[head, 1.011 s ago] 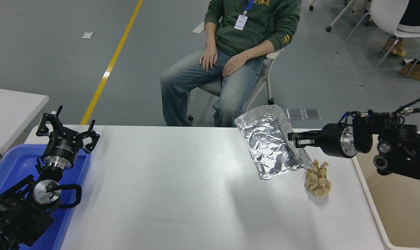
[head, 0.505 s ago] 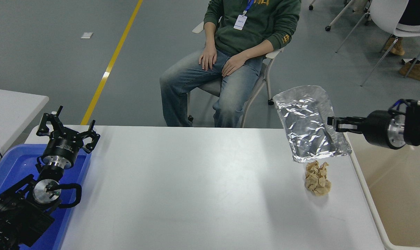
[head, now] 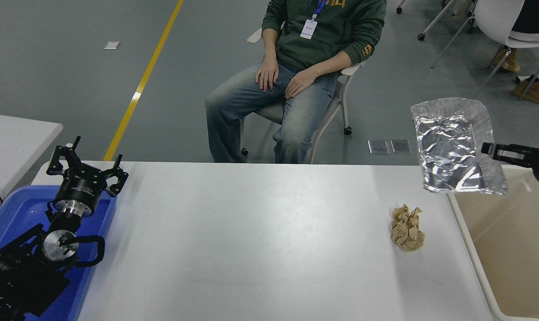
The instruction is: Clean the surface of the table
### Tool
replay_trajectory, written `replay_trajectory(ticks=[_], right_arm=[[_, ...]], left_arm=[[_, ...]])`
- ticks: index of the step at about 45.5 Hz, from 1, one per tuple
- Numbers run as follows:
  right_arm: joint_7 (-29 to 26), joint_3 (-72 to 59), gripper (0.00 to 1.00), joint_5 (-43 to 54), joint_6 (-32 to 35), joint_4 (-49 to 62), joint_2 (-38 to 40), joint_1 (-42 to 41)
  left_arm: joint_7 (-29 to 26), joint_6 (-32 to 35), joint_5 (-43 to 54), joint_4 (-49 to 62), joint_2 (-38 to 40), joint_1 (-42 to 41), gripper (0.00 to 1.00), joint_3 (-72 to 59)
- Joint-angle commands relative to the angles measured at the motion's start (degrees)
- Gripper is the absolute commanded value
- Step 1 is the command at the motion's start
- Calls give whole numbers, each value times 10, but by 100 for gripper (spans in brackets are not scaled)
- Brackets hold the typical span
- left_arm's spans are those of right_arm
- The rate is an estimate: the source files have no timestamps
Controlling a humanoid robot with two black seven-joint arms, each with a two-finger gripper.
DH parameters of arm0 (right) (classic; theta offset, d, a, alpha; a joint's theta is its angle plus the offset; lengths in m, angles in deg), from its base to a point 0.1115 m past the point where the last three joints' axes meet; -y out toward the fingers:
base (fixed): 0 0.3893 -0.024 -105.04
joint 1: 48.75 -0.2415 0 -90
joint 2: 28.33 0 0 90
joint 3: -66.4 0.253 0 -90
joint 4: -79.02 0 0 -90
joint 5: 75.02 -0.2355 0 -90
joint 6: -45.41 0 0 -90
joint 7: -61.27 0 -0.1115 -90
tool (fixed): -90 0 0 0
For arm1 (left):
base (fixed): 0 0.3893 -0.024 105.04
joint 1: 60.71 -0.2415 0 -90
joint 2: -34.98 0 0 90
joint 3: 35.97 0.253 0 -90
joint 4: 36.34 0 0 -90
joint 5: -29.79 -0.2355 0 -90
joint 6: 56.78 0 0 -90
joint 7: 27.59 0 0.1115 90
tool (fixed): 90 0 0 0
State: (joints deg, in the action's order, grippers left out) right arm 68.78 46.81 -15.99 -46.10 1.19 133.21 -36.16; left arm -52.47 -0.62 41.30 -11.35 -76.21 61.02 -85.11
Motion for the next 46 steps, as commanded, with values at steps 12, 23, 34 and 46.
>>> replay_trajectory(ticks=[12,23,34,46], right_arm=[[16,0,0,-105,-53,154,-28,125],[22,2,0,-162,-69,269,-100,193],[25,2,0,-196,-69,408,-182,272],[30,5,0,-241,-74,520,-259,351]], left_arm=[[0,0,0,0,0,0,100,0],[0,0,0,0,0,0,100,0],[0,0,0,0,0,0,100,0],[0,0,0,1,0,0,100,0]])
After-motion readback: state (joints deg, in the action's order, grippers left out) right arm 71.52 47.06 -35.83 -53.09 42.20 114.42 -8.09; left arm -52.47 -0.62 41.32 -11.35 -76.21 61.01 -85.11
